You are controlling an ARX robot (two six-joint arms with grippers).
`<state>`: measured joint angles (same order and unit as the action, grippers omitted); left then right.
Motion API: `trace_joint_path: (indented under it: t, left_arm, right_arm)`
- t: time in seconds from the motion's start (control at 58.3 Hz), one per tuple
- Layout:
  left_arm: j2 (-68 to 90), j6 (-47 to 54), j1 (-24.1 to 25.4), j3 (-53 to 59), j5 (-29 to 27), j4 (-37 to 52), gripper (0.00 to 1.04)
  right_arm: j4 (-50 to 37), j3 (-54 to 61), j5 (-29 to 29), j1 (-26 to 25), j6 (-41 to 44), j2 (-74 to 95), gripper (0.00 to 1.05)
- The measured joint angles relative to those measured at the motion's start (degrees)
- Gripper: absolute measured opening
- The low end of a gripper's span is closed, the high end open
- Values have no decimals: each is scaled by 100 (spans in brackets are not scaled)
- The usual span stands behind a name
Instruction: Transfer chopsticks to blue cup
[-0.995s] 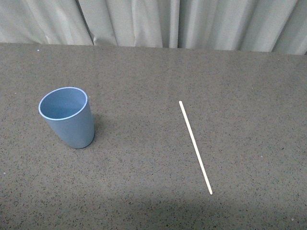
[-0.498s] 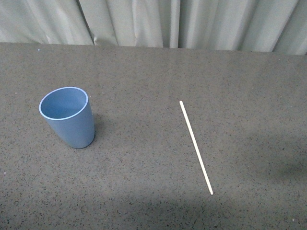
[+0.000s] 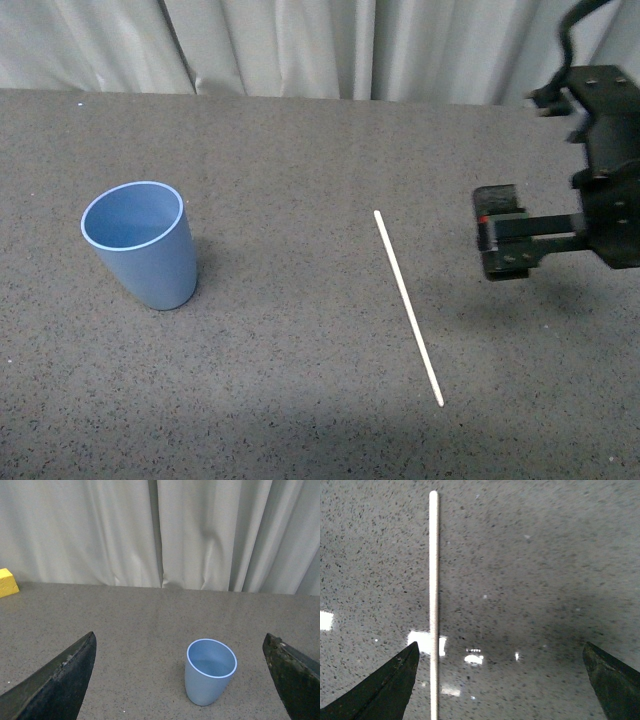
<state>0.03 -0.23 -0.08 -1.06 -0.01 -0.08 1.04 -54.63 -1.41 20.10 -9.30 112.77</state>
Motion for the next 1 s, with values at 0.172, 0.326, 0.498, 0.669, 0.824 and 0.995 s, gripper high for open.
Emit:
trace_joint_path:
  t: [0.172, 0.326, 0.498, 0.669, 0.824, 0.995]
  left_arm:
    - [0, -2, 0, 0, -2, 0, 98]
    - [0, 0, 0, 0, -2, 0, 98]
    - [0, 0, 0, 0, -2, 0, 98]
    - [0, -2, 0, 0, -2, 0, 98]
    - [0, -2, 0, 0, -2, 0, 98]
    - [0, 0, 0, 0, -2, 0, 98]
  right_arm:
    - [861, -1003, -118, 289, -157, 809, 95]
    - [1460, -1757, -188, 455, -321, 1357, 95]
    - [1794, -2184, -304, 557, -380, 1683, 81]
    - [2037, -2354, -350, 566, -417, 1845, 52]
    - [2155, -2437, -326, 555, -509, 1882, 31]
    - [2188, -2437, -184, 549, -691, 1884, 4]
